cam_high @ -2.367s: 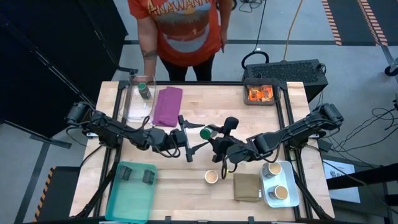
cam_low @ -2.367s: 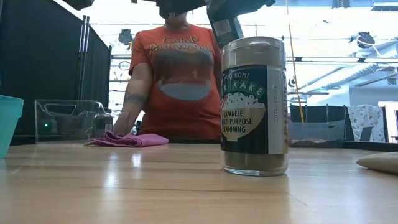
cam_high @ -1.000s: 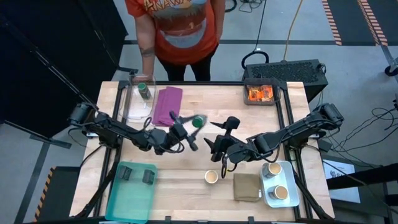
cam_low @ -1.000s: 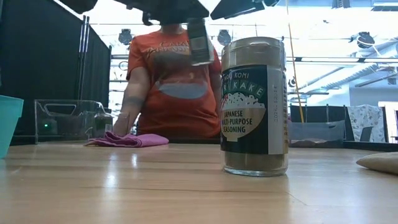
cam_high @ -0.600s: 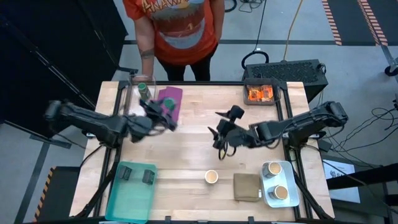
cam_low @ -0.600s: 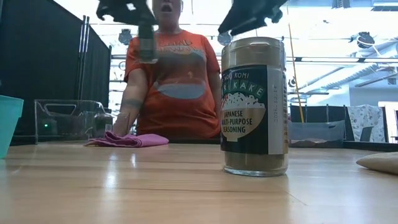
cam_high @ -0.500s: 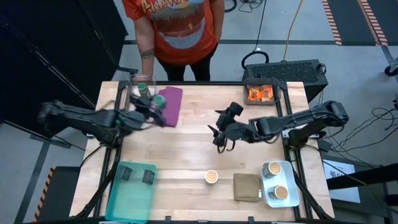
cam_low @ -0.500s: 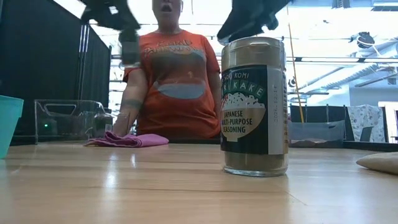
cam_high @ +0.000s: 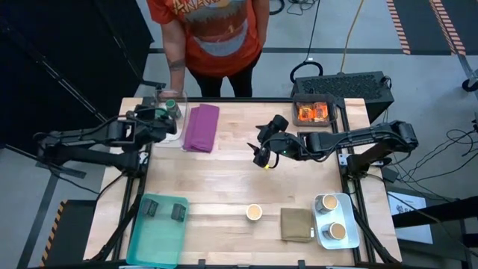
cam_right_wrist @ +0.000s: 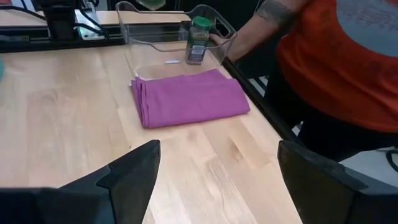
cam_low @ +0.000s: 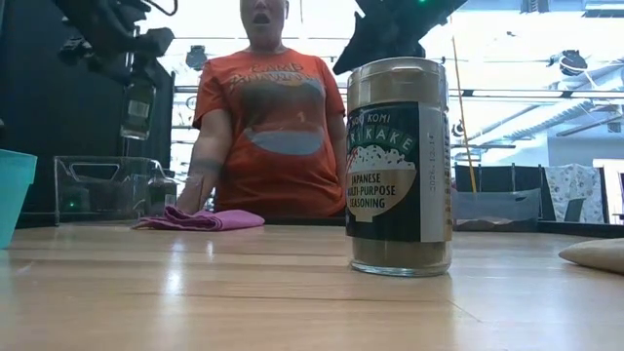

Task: Sort spices by type
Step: Put the green seasoning bottle into the transparent bin

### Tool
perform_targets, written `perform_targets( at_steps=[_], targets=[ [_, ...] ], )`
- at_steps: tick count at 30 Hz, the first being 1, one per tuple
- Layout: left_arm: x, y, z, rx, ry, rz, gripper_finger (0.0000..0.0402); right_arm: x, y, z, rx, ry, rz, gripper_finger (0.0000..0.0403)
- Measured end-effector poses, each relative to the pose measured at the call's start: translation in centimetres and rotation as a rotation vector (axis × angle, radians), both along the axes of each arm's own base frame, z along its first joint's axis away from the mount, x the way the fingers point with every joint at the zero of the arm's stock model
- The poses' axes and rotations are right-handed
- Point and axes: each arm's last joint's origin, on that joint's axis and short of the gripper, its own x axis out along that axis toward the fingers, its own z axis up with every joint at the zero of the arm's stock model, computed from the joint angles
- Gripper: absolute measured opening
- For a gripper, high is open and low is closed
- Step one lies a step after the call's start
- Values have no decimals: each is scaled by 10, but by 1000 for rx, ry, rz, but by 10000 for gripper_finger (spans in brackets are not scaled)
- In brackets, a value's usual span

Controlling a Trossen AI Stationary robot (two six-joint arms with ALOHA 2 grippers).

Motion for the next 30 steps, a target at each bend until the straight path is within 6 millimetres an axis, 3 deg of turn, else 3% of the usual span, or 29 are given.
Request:
perform_targets(
  at_steps=[9, 17, 30],
  targets=[
    [10, 18, -40, -40, -66, 145, 210, 0, 0, -1, 5, 9, 10, 306],
    [10, 30, -62, -37, -163, 273, 210, 0, 0, -1, 5, 12, 10, 306],
    [16, 43, -99, -93, -165, 457, 210, -1, 0, -1, 1, 17, 12, 306]
  ],
)
